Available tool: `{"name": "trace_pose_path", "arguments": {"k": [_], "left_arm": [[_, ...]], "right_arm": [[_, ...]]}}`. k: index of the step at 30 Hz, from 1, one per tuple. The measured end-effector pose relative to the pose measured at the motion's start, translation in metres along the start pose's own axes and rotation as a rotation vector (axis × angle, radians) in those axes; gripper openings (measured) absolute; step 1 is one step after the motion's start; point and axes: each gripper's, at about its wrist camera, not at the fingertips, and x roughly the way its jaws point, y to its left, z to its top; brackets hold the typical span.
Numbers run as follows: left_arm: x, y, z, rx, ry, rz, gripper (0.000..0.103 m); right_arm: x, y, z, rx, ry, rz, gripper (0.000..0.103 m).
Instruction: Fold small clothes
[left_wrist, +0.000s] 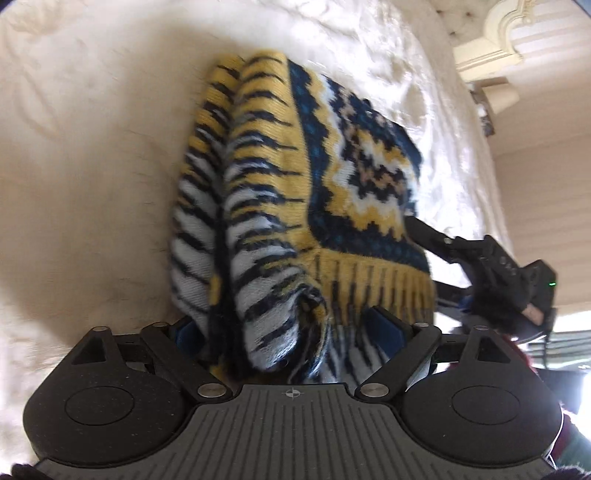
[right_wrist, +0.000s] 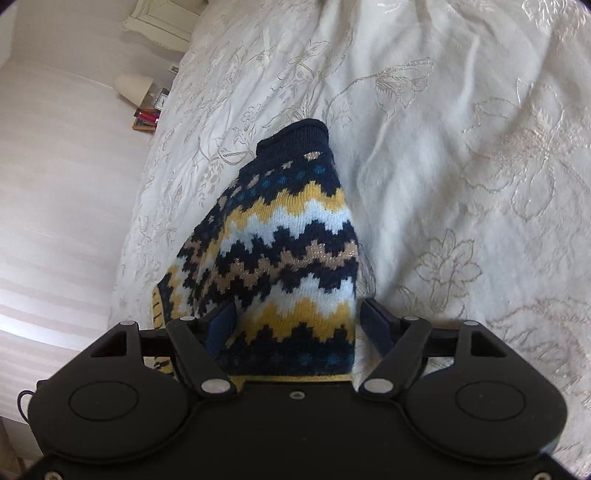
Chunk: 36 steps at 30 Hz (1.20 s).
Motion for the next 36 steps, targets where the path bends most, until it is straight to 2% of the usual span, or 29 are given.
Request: {"name": "trace_pose_path", "arguments": {"k": [1, 2, 3, 6, 11, 16, 19, 21, 24, 27, 29, 32, 36], "left_arm": [[0.001, 0.001, 0.001, -0.012, 0.019, -0.027, 0.068], [0.001, 0.002, 0.001, -0.028, 0.037, -0.052, 0.056], [0.0, 0.001, 0.0, -0.032, 0.043, -0.067, 0.051], [-0.003, -0.012, -0.007, 0.023, 0.049, -0.071, 0.051], [-0.007, -0.037, -0.03, 0.051, 0.097, -0.126, 0.05], [-0.003, -0.064, -0.056, 0.123, 0.187, -0.154, 0.051], [0.002, -0.072, -0.077, 0.13, 0.228, -0.16, 0.051], [0.005, -0.071, -0.09, 0.117, 0.232, -0.123, 0.051], [-0.001, -0.065, -0.107, 0.129, 0.159, 0.064, 0.051], [-0.017, -0.061, -0.106, 0.11, 0.068, 0.178, 0.051], [-0.032, -0.061, -0.108, 0.116, 0.012, 0.231, 0.051], [-0.057, -0.066, -0.114, 0.186, -0.076, 0.303, 0.051], [-0.086, -0.095, -0.109, 0.303, -0.187, 0.311, 0.051]], "right_arm": [[0.001, 0.0, -0.002, 0.01, 0.005, 0.017, 0.077], [0.001, 0.002, -0.005, 0.014, 0.022, 0.031, 0.068], [0.0, 0.006, -0.007, -0.007, 0.027, 0.018, 0.056], [-0.014, 0.012, -0.013, -0.003, 0.01, 0.016, 0.047], [-0.055, 0.023, -0.029, -0.037, 0.008, -0.002, 0.047], [-0.112, 0.011, -0.069, -0.062, 0.052, -0.079, 0.047], [-0.145, -0.004, -0.097, -0.062, 0.083, -0.114, 0.047], [-0.164, -0.015, -0.113, -0.071, 0.094, -0.156, 0.053], [-0.181, -0.027, -0.133, -0.111, 0.095, -0.249, 0.063], [-0.197, -0.036, -0.142, -0.101, 0.057, -0.246, 0.068], [-0.206, -0.036, -0.145, -0.113, 0.025, -0.239, 0.071], [-0.216, -0.034, -0.149, -0.162, -0.005, -0.245, 0.075], [-0.228, -0.034, -0.156, -0.21, -0.038, -0.245, 0.079]]}}
